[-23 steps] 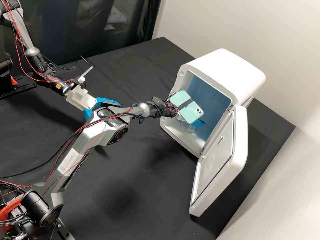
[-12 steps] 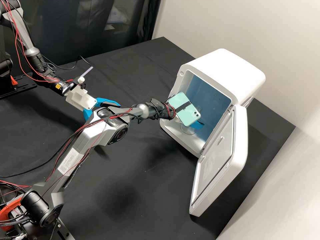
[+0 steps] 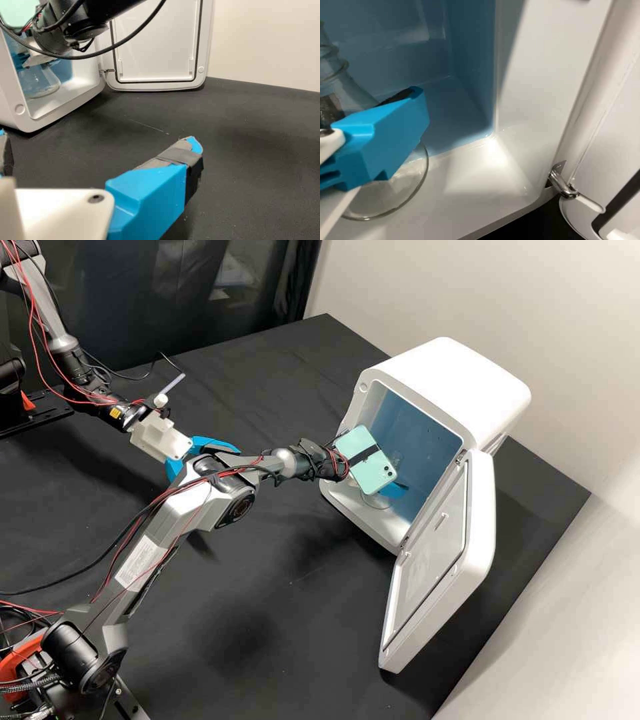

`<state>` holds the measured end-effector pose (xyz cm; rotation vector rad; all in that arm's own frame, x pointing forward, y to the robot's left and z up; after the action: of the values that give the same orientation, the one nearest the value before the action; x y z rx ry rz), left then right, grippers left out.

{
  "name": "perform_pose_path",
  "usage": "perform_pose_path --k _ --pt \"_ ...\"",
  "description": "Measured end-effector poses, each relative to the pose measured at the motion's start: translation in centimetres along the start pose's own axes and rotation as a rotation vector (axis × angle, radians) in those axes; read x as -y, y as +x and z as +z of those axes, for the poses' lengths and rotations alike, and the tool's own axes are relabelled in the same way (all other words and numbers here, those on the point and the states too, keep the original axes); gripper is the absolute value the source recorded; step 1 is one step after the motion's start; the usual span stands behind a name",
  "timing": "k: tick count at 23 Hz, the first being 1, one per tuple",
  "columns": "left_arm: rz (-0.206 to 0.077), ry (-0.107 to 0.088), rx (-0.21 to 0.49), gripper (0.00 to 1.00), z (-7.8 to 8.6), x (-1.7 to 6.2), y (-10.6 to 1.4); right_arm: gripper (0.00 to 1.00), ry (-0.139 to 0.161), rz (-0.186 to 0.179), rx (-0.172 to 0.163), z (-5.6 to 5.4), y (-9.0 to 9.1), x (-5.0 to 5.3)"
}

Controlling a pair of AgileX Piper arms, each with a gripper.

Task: Place the flask in the incubator

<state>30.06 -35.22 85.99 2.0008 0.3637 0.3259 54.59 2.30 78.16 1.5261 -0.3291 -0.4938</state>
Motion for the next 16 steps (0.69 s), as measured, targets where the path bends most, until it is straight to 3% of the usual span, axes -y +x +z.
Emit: perform_pose_path --k 14,16 --pt "0.001 -0.002 -0.001 1.00 -0.01 -0.03 -0.01 1.00 -0.008 -0.012 0.018 0.62 0.32 0.63" --pt "-0.001 -0.015 0.008 1.00 -0.05 -0.05 -0.01 1.00 -0.004 -0.014 0.017 0.61 0.32 0.66"
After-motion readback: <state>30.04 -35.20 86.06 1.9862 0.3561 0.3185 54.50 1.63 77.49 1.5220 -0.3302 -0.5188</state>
